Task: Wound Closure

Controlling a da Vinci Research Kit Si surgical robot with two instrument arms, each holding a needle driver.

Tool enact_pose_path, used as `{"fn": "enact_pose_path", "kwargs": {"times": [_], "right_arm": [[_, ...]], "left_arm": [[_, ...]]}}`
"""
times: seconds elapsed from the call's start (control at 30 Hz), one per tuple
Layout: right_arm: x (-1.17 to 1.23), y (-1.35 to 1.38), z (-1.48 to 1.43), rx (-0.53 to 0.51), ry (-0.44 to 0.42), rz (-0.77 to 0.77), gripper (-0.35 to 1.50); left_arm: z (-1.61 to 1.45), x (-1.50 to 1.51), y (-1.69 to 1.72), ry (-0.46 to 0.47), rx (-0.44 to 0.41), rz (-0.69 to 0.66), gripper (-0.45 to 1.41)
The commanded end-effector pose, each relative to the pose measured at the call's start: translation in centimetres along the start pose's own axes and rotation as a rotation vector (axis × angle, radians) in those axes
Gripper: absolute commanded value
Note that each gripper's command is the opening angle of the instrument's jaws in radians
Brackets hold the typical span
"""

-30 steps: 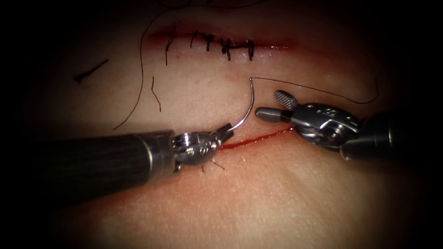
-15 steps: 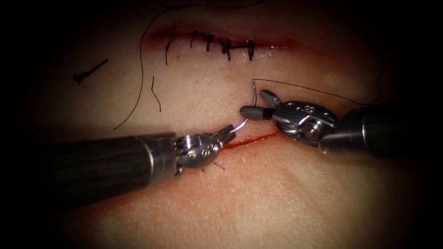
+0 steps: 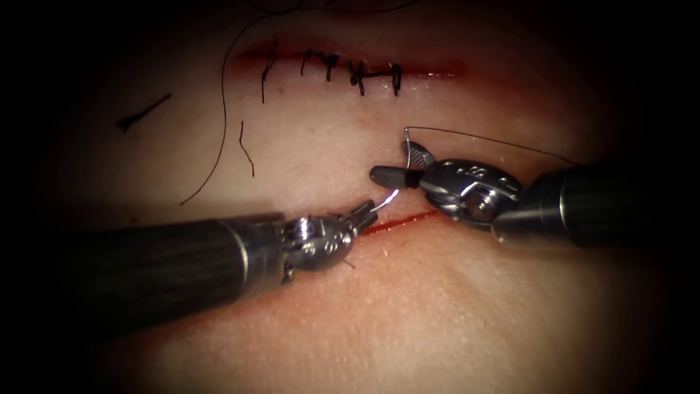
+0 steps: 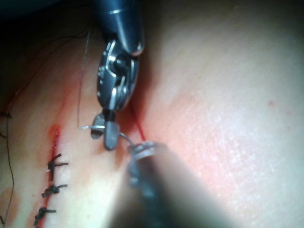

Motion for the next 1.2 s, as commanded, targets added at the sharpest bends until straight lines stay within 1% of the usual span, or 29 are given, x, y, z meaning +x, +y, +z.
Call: {"fn": "enact_pose_path", "kwargs": {"times": [0.03, 0.07, 0.1, 0.13, 0.17, 0.4, 0.43, 0.5, 0.53, 0.57, 0.63, 0.67, 0.7, 0.73, 0.77, 0.8, 0.87, 0.93, 0.97, 1.03, 1.07, 1.1, 1.13, 1.17, 1.2], "right_arm": [[-0.05, -0.05, 0.06, 0.006, 0.000, 0.013, 0.51], [-0.05, -0.05, 0.06, 0.007, 0.000, 0.012, 0.32], [-0.06, -0.04, 0.05, 0.011, 0.000, 0.018, 0.09], [-0.06, -0.05, 0.04, 0.012, 0.000, 0.035, -0.27], [-0.06, -0.05, 0.04, 0.016, 0.000, 0.035, -0.35], [-0.05, -0.03, 0.01, 0.021, 0.001, 0.047, -0.35], [-0.05, -0.03, 0.00, 0.022, 0.001, 0.047, -0.35], [-0.05, -0.01, -0.02, 0.024, 0.000, 0.046, -0.35], [-0.05, 0.00, -0.03, 0.024, 0.006, 0.047, -0.35], [-0.05, 0.03, -0.05, 0.029, 0.008, 0.046, -0.35], [-0.05, 0.06, -0.08, 0.032, 0.015, 0.046, -0.35], [-0.05, 0.06, -0.08, 0.032, 0.015, 0.046, -0.35], [-0.05, 0.08, -0.10, 0.034, 0.018, 0.046, -0.35], [-0.05, 0.09, -0.11, 0.035, 0.020, 0.046, -0.35], [-0.05, 0.13, -0.14, 0.048, 0.029, 0.045, -0.35], [-0.06, 0.14, -0.15, 0.057, 0.038, 0.045, -0.35], [-0.05, 0.16, -0.17, 0.106, 0.075, 0.043, -0.35], [-0.02, 0.20, -0.19, 0.151, 0.114, 0.004, -0.35], [0.02, 0.24, -0.23, 0.230, 0.143, -0.093, -0.35], [0.04, 0.25, -0.26, 0.273, 0.154, -0.134, -0.35], [0.04, 0.25, -0.26, 0.273, 0.154, -0.134, -0.35], [0.03, 0.24, -0.27, 0.307, 0.159, -0.168, -0.35], [0.03, 0.24, -0.27, 0.336, 0.160, -0.182, -0.35], [0.03, 0.24, -0.27, 0.336, 0.160, -0.182, -0.35], [0.03, 0.23, -0.26, 0.398, 0.173, -0.196, -0.35]], "left_arm": [[0.07, 0.01, 0.05, 0.002, -0.001, -0.003, -0.45], [0.07, 0.01, 0.05, 0.002, -0.001, -0.003, -0.45], [0.07, 0.01, 0.05, 0.002, -0.001, 0.003, -0.45], [0.07, 0.01, 0.05, 0.001, 0.000, 0.009, -0.45], [0.07, 0.01, 0.05, 0.001, 0.000, 0.015, -0.45], [0.05, 0.03, 0.07, 0.003, 0.004, 0.028, -0.45], [0.06, 0.03, 0.06, 0.005, 0.002, 0.028, -0.28], [0.06, 0.04, 0.03, 0.027, -0.014, 0.023, 0.62], [0.06, 0.05, 0.02, 0.042, -0.028, 0.023, 0.79], [0.05, 0.06, -0.03, 0.109, -0.081, -0.043, 0.96], [0.02, 0.09, -0.09, 0.187, -0.130, -0.118, 0.93], [0.02, 0.09, -0.09, 0.187, -0.130, -0.118, 0.93], [-0.01, 0.10, -0.12, 0.213, -0.149, -0.160, 0.91], [-0.05, 0.12, -0.16, 0.243, -0.177, -0.195, 0.89], [-0.17, 0.17, -0.22, 0.280, -0.235, -0.248, 0.91], [-0.24, 0.19, -0.25, 0.296, -0.260, -0.262, 0.91], [-0.35, 0.22, -0.29, 0.318, -0.291, -0.285, 0.91], [-0.47, 0.25, -0.34, 0.336, -0.328, -0.318, 0.89], [-0.63, 0.25, -0.44, 0.370, -0.387, -0.386, 0.88], [-0.69, 0.23, -0.49, 0.391, -0.430, -0.430, 0.86], [-0.69, 0.23, -0.49, 0.391, -0.430, -0.430, 0.86], [-0.74, 0.20, -0.55, 0.408, -0.477, -0.495, 0.84], [-0.74, 0.18, -0.56, 0.415, -0.490, -0.509, 0.84], [-0.74, 0.18, -0.56, 0.415, -0.490, -0.509, 0.84], [-0.74, 0.14, -0.59, 0.422, -0.513, -0.541, 0.84]]}}
